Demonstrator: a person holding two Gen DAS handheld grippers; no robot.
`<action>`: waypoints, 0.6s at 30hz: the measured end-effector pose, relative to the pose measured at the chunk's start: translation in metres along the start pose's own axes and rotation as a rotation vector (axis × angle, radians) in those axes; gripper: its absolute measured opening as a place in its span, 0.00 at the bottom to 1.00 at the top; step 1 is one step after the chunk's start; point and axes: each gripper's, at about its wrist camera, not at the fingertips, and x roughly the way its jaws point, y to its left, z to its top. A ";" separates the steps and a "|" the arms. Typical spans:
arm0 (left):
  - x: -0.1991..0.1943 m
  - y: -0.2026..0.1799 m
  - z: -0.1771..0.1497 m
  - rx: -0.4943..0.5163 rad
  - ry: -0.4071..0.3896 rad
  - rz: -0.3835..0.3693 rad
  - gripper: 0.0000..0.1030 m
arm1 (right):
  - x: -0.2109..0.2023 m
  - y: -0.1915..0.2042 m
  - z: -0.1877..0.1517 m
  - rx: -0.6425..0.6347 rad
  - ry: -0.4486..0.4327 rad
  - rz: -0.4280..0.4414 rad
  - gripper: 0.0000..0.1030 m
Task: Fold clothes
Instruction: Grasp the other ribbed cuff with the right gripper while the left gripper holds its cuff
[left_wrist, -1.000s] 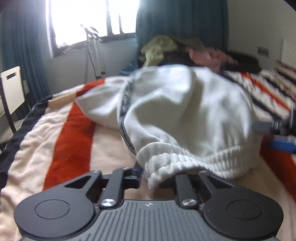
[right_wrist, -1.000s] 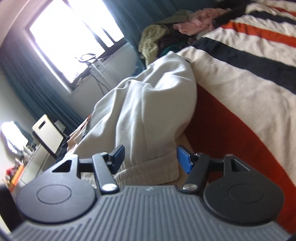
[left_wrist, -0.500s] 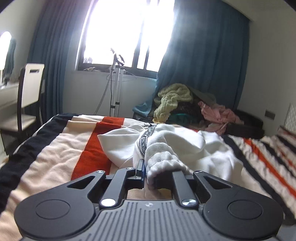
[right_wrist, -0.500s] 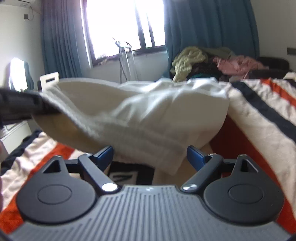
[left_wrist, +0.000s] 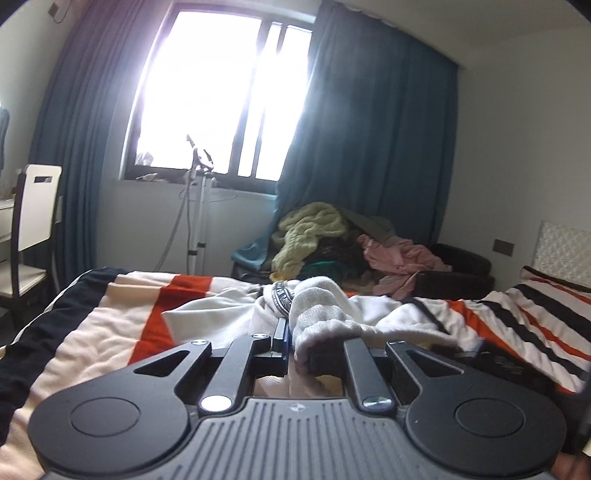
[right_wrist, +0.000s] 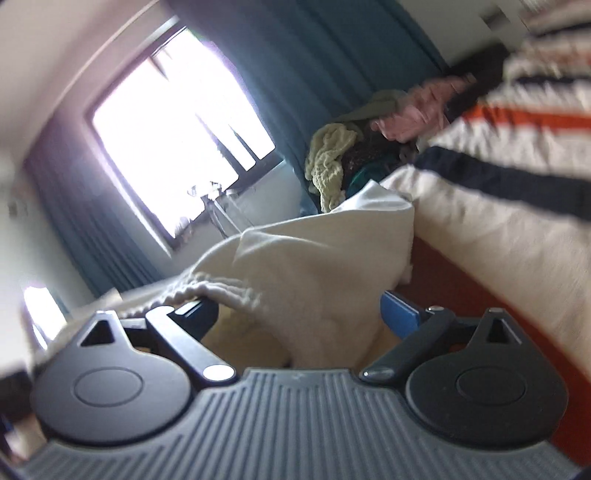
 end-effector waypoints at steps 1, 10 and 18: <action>-0.002 -0.003 0.001 0.003 -0.006 -0.011 0.09 | 0.007 -0.005 -0.001 0.044 0.019 -0.007 0.93; -0.003 0.023 0.002 -0.104 0.002 -0.032 0.10 | 0.017 -0.025 -0.002 0.146 0.062 -0.039 0.95; -0.012 0.057 0.013 -0.187 -0.050 -0.003 0.10 | 0.000 -0.021 0.025 0.033 0.054 -0.211 0.95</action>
